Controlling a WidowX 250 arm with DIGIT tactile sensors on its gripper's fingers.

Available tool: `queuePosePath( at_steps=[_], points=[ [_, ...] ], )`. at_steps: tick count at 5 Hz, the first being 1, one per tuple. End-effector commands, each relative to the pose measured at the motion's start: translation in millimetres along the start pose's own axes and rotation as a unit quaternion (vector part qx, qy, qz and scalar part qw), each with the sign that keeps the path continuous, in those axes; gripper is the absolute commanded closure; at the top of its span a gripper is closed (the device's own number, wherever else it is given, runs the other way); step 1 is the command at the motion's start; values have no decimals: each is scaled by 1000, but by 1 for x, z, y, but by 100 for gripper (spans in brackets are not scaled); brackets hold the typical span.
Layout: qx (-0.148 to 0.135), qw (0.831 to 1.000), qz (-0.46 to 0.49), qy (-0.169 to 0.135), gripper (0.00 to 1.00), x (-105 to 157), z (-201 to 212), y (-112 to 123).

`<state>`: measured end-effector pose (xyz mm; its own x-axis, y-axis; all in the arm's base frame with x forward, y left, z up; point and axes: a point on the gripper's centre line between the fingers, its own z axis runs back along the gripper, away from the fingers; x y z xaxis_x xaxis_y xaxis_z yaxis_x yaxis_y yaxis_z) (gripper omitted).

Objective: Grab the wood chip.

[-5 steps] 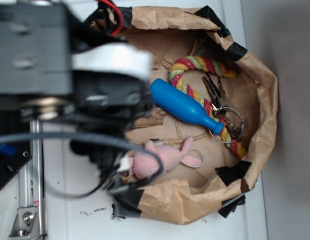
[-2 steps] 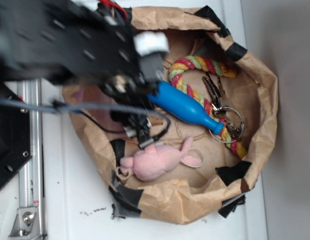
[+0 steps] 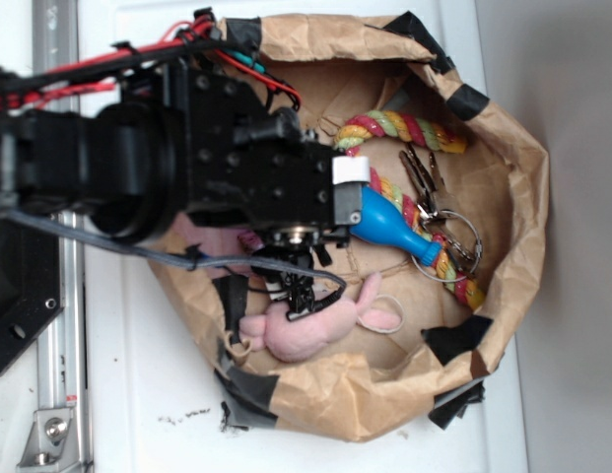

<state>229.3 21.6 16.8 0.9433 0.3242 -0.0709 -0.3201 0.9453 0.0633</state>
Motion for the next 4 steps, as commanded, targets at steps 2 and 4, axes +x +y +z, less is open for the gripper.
queuePosePath(
  at_steps=[2,4],
  points=[
    [-1,1000,-14,-11,100,-16,-15,14],
    [-10,1000,-8,-19,100,-17,0,18]
  ],
)
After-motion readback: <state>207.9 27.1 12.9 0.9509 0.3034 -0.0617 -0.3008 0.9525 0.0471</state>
